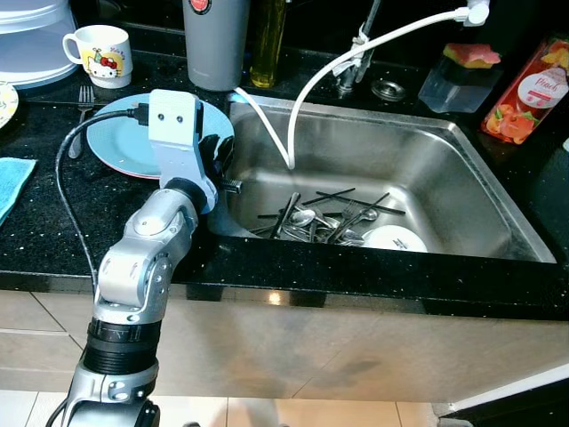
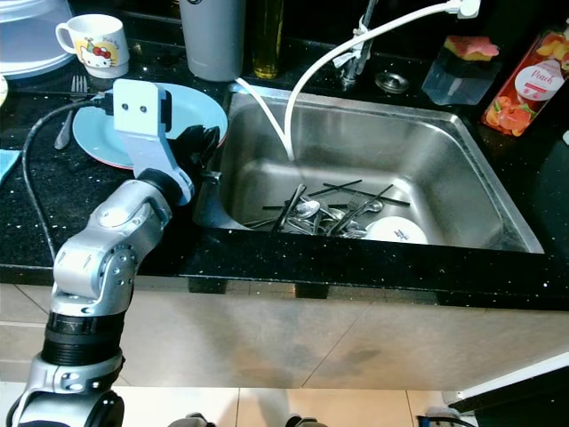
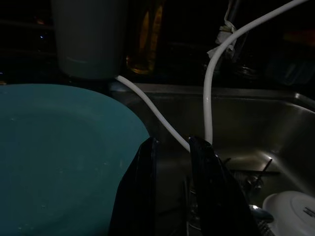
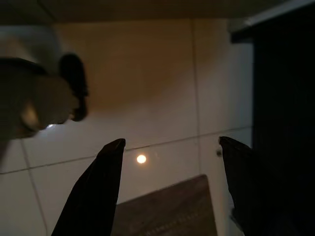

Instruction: Kitchen organization

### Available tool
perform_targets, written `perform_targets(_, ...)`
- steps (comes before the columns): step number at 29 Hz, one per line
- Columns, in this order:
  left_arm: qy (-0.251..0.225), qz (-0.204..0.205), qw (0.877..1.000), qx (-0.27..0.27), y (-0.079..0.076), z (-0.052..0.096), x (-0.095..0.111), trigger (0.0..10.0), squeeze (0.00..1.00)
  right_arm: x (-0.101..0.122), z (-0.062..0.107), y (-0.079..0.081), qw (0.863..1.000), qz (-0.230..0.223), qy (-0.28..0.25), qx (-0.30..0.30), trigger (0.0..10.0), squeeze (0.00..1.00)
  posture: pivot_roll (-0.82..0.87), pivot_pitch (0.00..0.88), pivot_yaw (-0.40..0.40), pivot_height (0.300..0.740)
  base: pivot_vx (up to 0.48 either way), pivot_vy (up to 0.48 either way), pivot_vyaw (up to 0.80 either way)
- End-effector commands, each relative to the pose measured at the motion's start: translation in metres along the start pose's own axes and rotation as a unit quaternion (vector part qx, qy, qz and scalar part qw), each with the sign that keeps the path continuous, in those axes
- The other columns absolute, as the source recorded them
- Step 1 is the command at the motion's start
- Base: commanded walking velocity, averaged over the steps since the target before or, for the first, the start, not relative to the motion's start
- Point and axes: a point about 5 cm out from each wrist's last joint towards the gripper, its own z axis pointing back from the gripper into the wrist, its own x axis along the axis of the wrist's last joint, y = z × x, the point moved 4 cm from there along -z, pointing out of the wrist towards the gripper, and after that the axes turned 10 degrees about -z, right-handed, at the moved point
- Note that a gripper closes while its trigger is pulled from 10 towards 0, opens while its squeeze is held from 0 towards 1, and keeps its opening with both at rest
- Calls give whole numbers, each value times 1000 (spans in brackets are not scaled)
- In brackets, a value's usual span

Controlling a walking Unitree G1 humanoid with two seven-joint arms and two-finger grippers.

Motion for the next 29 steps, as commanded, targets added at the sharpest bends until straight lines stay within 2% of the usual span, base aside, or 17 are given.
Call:
perform_targets(1,-8,-14,1000,-5,-3,1,2,10000,0,1,-2,5,1000,7,3,-9,10000,0,192,93,-125,740,0,0,0)
perform_targets(6,-14,-21,1000,-6,-4,1,2,10000,0,9,-6,4,999,-9,-3,-31,10000,0,196,82,-126,740,0,0,0)
perform_targets(7,-15,-27,1000,-7,-5,1,2,10000,0,11,-7,3,999,-26,-4,-42,10000,0,203,78,-129,740,0,0,0)
perform_targets(14,-16,-36,999,-7,-6,2,0,10000,0,18,-9,7,997,-64,-12,-44,10000,0,206,69,-130,740,0,0,0)
perform_targets(29,-19,-42,999,-7,-5,1,0,10000,0,19,-10,9,997,-58,-16,-49,10000,0,204,81,-121,740,0,0,0)
